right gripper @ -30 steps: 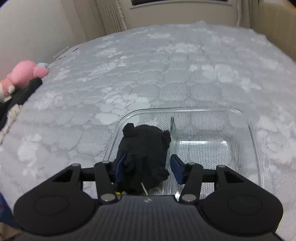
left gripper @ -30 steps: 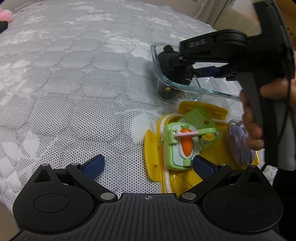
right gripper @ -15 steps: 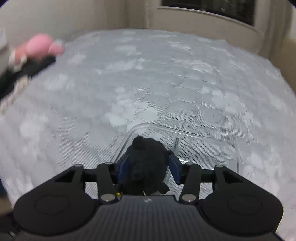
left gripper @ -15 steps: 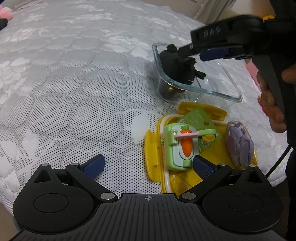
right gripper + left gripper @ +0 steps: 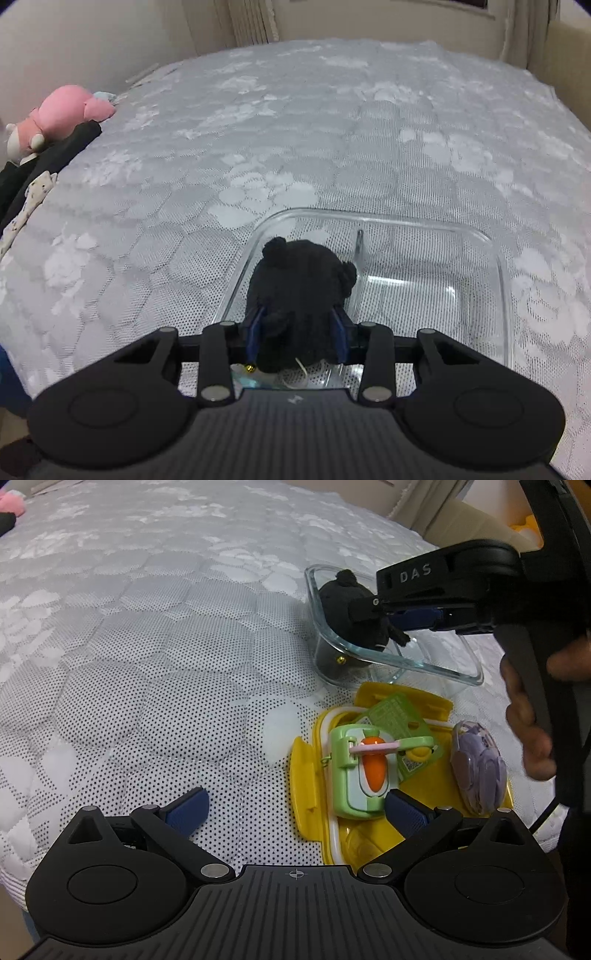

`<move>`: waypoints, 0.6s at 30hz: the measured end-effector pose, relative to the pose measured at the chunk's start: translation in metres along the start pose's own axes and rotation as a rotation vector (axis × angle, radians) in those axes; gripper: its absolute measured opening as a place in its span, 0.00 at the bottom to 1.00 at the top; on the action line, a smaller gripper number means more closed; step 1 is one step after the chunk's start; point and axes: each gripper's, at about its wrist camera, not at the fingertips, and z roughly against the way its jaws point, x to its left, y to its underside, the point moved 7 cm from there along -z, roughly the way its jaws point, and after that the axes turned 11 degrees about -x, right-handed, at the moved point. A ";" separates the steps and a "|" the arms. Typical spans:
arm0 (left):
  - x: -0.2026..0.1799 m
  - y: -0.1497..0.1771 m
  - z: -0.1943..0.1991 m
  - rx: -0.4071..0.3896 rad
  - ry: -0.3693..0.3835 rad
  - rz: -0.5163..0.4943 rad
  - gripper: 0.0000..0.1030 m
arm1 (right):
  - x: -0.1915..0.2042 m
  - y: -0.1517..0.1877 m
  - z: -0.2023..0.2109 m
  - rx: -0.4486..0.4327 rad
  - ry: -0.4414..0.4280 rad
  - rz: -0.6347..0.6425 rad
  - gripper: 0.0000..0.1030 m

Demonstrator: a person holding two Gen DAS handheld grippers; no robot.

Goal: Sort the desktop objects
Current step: 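Lower the black plush into the glass container and open the right gripper, then withdraw the right tool and move the left tool over the lilac mouse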

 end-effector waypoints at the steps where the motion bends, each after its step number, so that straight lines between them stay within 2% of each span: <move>1: -0.001 0.001 0.000 0.001 -0.002 -0.006 1.00 | 0.001 0.000 -0.001 -0.007 0.007 0.006 0.40; 7: -0.004 0.004 0.007 0.002 -0.020 -0.032 1.00 | -0.002 -0.005 0.004 -0.038 0.006 0.010 0.40; 10: -0.007 -0.003 0.015 -0.025 -0.015 -0.019 1.00 | -0.018 -0.004 0.037 -0.121 0.013 -0.019 0.41; 11: -0.008 -0.006 0.018 -0.037 -0.012 -0.013 1.00 | -0.025 -0.002 0.051 -0.160 0.026 -0.025 0.44; 15: -0.035 -0.024 0.032 -0.125 0.049 -0.034 1.00 | -0.056 0.029 0.104 -0.266 0.110 -0.064 0.46; 18: -0.072 -0.033 0.034 -0.140 0.100 -0.123 1.00 | -0.079 0.060 0.141 -0.319 0.153 -0.149 0.51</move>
